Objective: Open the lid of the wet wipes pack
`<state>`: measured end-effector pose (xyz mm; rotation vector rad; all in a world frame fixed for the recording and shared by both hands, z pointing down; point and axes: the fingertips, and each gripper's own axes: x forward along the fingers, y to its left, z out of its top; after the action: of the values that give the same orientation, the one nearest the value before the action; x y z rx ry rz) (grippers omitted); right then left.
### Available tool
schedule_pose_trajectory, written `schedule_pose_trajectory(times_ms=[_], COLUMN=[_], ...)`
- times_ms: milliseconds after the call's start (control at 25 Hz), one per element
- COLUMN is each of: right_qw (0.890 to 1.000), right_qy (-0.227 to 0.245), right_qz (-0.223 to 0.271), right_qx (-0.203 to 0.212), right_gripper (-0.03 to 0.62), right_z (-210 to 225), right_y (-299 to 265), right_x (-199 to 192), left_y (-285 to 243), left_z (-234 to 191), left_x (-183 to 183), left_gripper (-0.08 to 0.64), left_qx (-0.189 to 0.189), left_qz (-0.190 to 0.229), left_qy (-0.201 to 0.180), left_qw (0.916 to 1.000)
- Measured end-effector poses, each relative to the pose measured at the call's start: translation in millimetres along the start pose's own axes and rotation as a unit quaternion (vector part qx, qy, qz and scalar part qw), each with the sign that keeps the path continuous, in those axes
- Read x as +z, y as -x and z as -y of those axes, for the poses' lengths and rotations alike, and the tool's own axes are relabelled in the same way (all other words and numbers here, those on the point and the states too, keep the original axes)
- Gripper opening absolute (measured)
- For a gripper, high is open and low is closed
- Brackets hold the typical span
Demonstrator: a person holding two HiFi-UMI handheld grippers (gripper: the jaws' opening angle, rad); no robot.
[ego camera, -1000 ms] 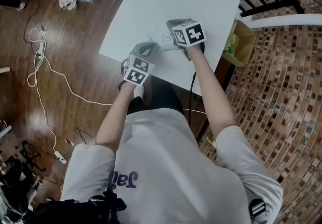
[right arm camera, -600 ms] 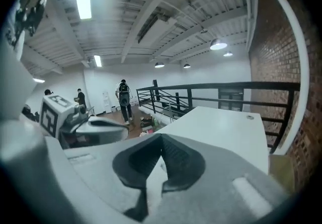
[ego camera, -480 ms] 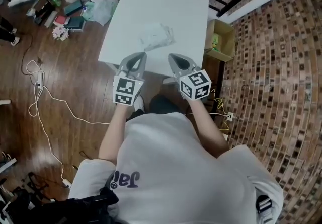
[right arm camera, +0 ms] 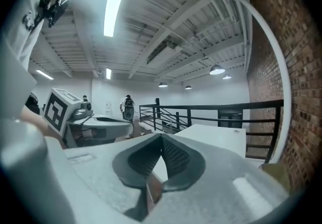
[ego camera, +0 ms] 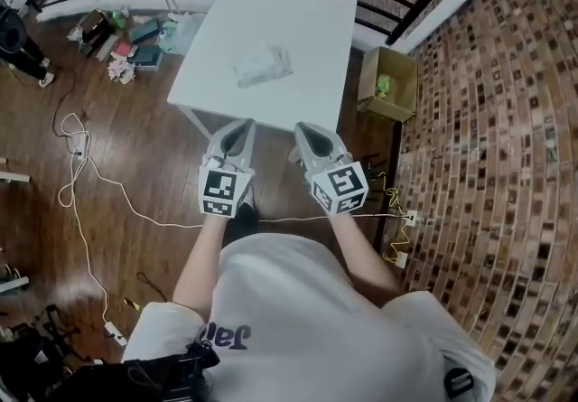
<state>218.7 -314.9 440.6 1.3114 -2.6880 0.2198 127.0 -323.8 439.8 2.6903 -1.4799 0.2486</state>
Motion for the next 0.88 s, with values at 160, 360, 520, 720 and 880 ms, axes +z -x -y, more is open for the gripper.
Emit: schedule_pose_trajectory(times_ms=[160, 360, 520, 720, 880], right_qw=[0.999, 0.997, 0.999, 0.998, 0.998], right_qy=[-0.040, -0.074, -0.027, -0.025, -0.018], right_qz=[0.000, -0.008, 0.024, 0.042, 0.040], right_qx=[-0.035, -0.015, -0.007, -0.042, -0.045], right_gripper=[-0.012, -0.011, -0.011, -0.011, -0.011], right_z=[8, -23, -41, -29, -34], right_y=[79, 115, 123, 118, 112], right_x=[-21, -20, 19, 36, 36], left_y=[36, 94, 111, 97, 94], left_z=[79, 110, 102, 89, 86], left_x=[8, 16, 35, 65, 68], left_gripper=[0.015, 0.015, 0.015, 0.015, 0.015], left_qx=[0.031, 0.085, 0.097, 0.094, 0.092], left_qz=[0.014, -0.007, 0.011, 0.048, 0.062], left_qy=[0.016, 0.015, 0.009, -0.005, -0.008], left_qw=[0.9993, 0.9963, 0.9952, 0.9944, 0.9938])
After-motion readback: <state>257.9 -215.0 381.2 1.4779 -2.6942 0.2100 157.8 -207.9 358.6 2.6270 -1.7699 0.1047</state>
